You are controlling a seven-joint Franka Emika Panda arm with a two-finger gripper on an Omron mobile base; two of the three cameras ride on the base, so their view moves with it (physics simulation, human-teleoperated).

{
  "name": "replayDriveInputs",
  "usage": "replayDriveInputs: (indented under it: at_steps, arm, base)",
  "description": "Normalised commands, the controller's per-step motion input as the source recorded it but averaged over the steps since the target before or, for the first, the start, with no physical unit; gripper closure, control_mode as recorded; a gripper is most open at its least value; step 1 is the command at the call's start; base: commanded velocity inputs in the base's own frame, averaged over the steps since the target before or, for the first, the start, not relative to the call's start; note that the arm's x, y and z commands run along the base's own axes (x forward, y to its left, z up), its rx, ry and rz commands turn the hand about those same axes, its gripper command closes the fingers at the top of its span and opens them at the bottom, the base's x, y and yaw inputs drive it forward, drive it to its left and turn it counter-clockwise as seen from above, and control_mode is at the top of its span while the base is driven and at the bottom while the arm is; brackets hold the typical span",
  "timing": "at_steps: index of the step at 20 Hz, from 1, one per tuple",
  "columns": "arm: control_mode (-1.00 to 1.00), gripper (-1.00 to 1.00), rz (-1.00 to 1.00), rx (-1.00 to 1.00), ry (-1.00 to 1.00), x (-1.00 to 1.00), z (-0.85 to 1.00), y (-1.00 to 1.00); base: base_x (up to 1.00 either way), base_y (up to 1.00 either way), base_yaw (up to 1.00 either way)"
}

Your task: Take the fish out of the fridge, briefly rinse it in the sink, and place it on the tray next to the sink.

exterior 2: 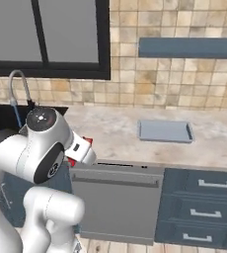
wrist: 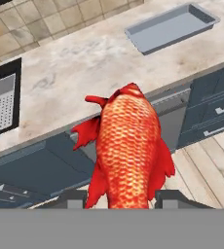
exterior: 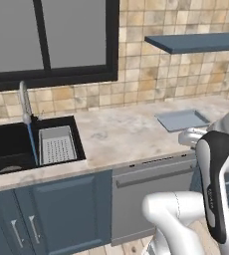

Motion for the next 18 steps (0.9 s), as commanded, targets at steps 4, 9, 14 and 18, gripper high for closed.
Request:
replayDriveInputs:
  at_steps: [4,9,14,18]
  arm:
    - [1.00,1.00,0.00,0.00,0.00,0.00,0.00,0.00]
    - [1.00,1.00,0.00,0.00,0.00,0.00,0.00,0.00]
    - [1.00,1.00,0.00,0.00,0.00,0.00,0.00,0.00]
    - [1.00,1.00,0.00,0.00,0.00,0.00,0.00,0.00]
  base:
    - [0.24,1.00,0.00]
    - [0.05,0.59,0.17]
    - [0.01,0.02,0.21]
    - [0.00,-0.01,0.03]
